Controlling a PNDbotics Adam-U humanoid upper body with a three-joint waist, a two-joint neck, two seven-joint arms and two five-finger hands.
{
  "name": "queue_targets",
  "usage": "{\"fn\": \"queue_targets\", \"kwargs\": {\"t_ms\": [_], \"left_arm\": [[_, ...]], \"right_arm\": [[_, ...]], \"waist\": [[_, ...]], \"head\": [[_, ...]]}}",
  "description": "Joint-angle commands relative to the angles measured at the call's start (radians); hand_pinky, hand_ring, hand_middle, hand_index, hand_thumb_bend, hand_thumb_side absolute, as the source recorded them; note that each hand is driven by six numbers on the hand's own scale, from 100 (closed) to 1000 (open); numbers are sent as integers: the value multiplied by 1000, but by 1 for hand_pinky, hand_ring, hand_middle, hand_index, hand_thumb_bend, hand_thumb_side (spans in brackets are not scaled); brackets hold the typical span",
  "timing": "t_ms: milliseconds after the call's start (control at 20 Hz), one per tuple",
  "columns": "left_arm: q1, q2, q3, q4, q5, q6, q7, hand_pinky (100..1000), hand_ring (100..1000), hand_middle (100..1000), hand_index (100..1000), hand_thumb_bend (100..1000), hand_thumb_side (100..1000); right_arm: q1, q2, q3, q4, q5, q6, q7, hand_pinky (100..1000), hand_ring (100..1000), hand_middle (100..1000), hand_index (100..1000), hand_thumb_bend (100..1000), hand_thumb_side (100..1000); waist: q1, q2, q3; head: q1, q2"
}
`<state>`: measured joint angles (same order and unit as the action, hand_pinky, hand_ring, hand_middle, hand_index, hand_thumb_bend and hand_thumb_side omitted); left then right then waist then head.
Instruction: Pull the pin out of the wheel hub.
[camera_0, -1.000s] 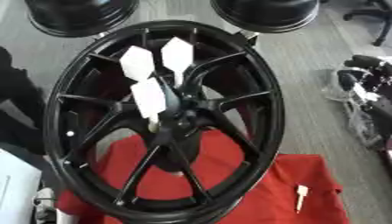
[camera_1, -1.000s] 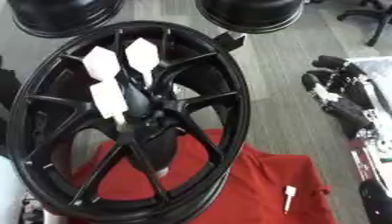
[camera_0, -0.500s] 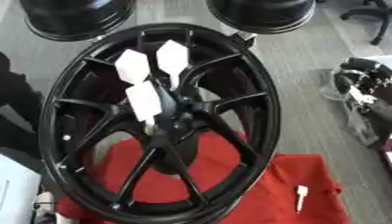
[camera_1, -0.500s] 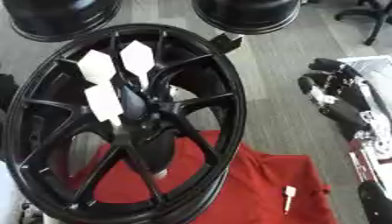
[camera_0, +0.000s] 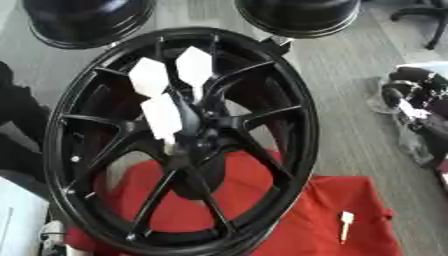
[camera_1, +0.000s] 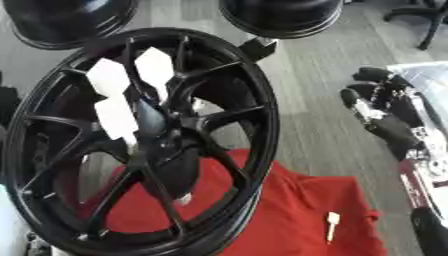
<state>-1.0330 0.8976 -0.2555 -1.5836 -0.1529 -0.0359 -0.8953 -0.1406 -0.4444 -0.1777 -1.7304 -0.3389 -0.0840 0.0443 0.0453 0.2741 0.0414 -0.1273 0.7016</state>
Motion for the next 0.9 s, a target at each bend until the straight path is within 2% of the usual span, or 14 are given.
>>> {"fn": "queue_targets", "kwargs": {"t_ms": [50, 350, 700, 900], "left_arm": [[-34, 4, -24, 13, -34, -13, -11, 822, 822, 790, 830, 111, 780], [-95, -41, -80, 53, -100, -47, -12, 823, 824, 791, 832, 134, 775], [-127, -68, -74, 85, -97, -63, -12, 828, 832, 793, 845, 144, 746], [-162, -95, -87, 115, -99, -81, -12, 838, 841, 795, 853, 182, 687]], "right_arm": [[-8, -28, -4, -32, -5, -3, -2, 911, 729, 719, 751, 443, 197], [3, -18, -5, -44, 6, -5, -3, 910, 729, 719, 751, 443, 199], [9, -3, -9, -56, 16, -7, -8, 910, 729, 719, 751, 442, 201], [10, 4, -11, -65, 21, -7, -10, 910, 729, 719, 751, 441, 201]], "waist": [[-6, -20, 1], [-21, -9, 12], [-30, 10, 14], [-33, 19, 11]], "head": [[9, 2], [17, 9], [14, -1], [4, -9]]}}
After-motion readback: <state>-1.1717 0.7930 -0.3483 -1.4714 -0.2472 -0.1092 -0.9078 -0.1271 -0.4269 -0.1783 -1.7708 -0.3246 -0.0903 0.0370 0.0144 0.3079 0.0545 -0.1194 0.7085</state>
